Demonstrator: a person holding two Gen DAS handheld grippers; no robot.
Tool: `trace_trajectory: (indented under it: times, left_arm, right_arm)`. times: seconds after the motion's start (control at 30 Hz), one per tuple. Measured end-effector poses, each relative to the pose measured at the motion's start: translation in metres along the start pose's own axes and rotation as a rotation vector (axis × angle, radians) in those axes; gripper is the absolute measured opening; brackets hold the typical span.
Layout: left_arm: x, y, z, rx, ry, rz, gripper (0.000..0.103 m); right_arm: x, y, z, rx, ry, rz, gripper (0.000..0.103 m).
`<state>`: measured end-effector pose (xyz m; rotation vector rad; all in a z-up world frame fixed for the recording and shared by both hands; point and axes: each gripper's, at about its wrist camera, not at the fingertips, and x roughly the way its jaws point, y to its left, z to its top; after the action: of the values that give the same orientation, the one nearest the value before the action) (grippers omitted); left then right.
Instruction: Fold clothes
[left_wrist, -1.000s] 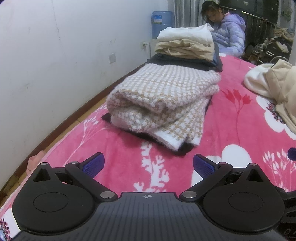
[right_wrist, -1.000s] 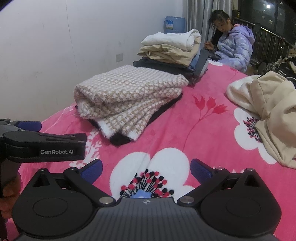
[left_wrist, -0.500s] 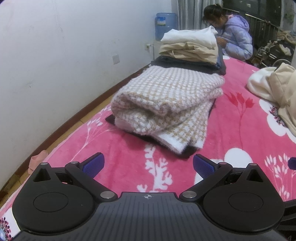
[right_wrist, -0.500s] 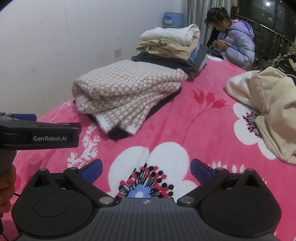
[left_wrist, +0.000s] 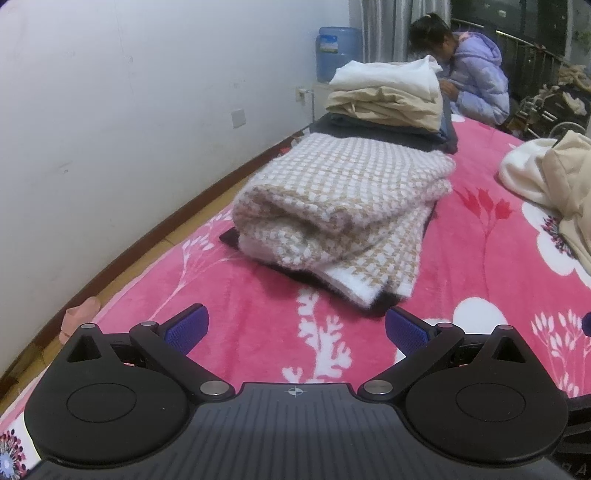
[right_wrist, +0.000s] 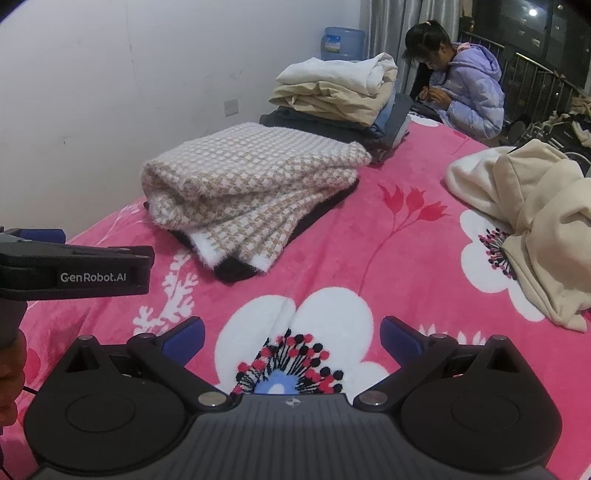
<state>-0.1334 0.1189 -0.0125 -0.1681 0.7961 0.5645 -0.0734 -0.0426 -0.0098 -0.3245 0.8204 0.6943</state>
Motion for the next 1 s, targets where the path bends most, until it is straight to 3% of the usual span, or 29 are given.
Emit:
trace_trajectory:
  times: [1.0]
  left_arm:
    - [-0.015, 0.017, 0.009, -0.026, -0.051, 0.028, 0.103]
  right_arm:
    - [-0.01, 0.019, 0.011, 0.018, -0.03, 0.012, 0.103]
